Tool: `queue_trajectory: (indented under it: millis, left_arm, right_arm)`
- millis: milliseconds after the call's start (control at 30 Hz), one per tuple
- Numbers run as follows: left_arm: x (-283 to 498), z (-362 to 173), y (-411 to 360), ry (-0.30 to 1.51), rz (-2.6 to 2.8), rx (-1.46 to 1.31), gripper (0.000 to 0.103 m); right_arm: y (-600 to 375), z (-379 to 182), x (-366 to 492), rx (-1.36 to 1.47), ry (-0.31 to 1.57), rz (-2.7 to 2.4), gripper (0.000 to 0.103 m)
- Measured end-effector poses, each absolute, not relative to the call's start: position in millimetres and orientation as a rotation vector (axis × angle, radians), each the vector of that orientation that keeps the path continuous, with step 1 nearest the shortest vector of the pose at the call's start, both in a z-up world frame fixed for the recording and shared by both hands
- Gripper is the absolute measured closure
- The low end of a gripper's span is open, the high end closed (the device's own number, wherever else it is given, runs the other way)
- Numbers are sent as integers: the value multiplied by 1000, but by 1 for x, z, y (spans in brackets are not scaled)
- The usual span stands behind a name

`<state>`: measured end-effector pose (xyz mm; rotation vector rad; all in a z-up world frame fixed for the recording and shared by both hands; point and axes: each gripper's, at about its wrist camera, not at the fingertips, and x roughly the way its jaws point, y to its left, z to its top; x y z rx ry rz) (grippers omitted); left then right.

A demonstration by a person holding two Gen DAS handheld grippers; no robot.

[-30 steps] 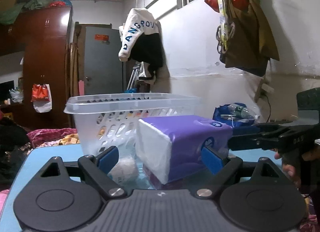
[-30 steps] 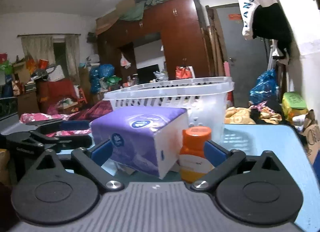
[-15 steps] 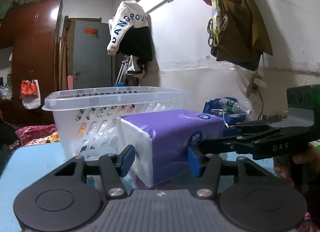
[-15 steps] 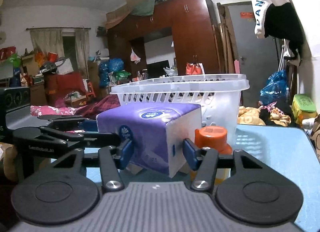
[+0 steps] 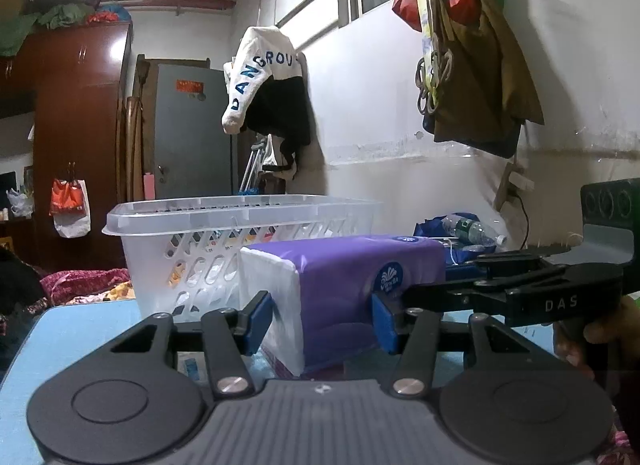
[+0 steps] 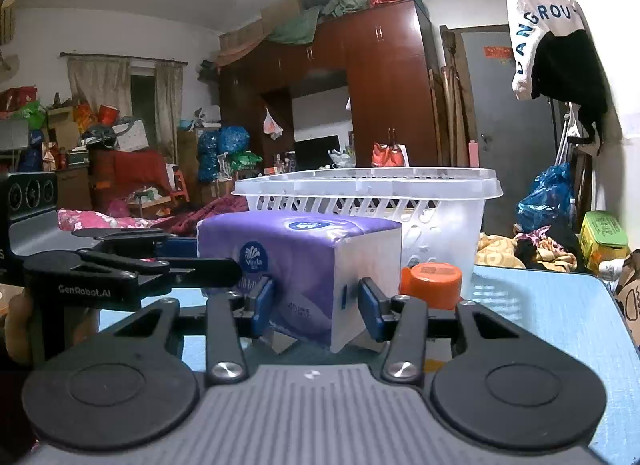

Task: Organize objects
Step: 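Close both grippers on the purple tissue pack, then lift the tissue pack into the basket and open both grippers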

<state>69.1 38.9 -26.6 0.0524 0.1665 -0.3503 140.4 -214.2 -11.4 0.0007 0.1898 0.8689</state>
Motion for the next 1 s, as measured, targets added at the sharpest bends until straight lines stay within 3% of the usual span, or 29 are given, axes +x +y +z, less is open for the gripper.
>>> queue_trajectory:
  millis: [300, 533, 767, 1000]
  left_arm:
    - [46, -14, 36, 93, -343, 64, 47]
    - [43, 36, 35, 14, -336, 113, 47]
    - [102, 85, 46, 32, -305, 128, 47]
    - [188, 79, 71, 166, -288, 58, 47]
  right_arm:
    - [-216, 2, 125, -1, 134, 859, 54]
    - [-210, 52, 123, -40, 59, 847, 54]
    - [-184, 97, 179, -76, 68, 837, 54]
    - [-152, 85, 256, -66, 215, 838, 54]
